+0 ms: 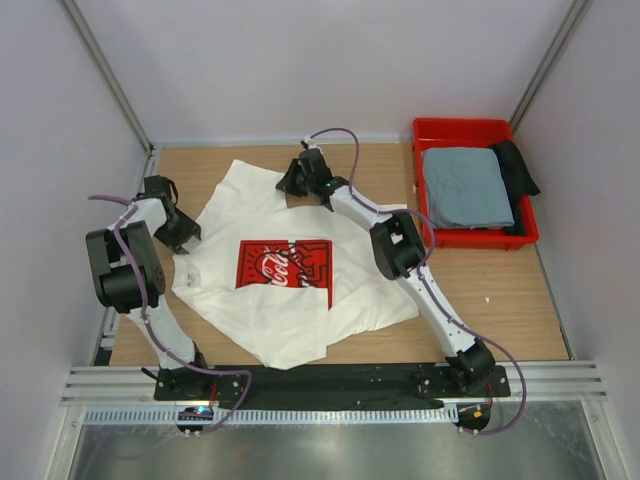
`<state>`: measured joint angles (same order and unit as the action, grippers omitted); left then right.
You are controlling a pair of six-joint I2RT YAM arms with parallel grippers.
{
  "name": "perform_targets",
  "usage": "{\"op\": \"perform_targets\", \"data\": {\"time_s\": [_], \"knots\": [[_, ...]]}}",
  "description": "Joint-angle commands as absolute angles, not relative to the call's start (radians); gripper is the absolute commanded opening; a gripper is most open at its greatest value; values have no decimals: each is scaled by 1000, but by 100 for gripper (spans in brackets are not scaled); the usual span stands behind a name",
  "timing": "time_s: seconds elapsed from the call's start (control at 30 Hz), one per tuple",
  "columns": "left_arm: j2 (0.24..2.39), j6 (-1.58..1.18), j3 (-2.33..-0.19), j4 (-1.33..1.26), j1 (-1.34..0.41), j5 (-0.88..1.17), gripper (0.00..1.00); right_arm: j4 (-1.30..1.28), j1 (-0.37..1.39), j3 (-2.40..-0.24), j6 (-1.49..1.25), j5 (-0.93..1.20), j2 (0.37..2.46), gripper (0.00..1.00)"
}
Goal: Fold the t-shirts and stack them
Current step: Flatten the tshirt out
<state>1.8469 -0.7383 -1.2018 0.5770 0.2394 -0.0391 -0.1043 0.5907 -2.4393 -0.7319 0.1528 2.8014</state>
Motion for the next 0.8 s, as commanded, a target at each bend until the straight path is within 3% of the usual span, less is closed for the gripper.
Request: {"op": "perform_targets", "data": {"time_s": [0.0,0.23,0.4,0.5,0.63,0.77], "knots": [[1904,-683,-1274,574,268,-117,51,-106,578,-2510,-724,153,2845,9],[1927,-630,-1385,621,272,-118,55,-60,545,-2586,-744,189,2835,16],[1786,-660,-1361,630,267,-65,57,-170,502,-2629,-816,201,2748,21],[1723,-641,-1361,647,247,-48,58,-285,477,-2590,-815,219,2636,31],[1698,-644,-1330,661,184,-20,58,-487,459,-2482,-703,143,2458,52],[1700,-643,-1304,672,95,-20,58,-788,419,-2378,-623,91,2326,63]]}}
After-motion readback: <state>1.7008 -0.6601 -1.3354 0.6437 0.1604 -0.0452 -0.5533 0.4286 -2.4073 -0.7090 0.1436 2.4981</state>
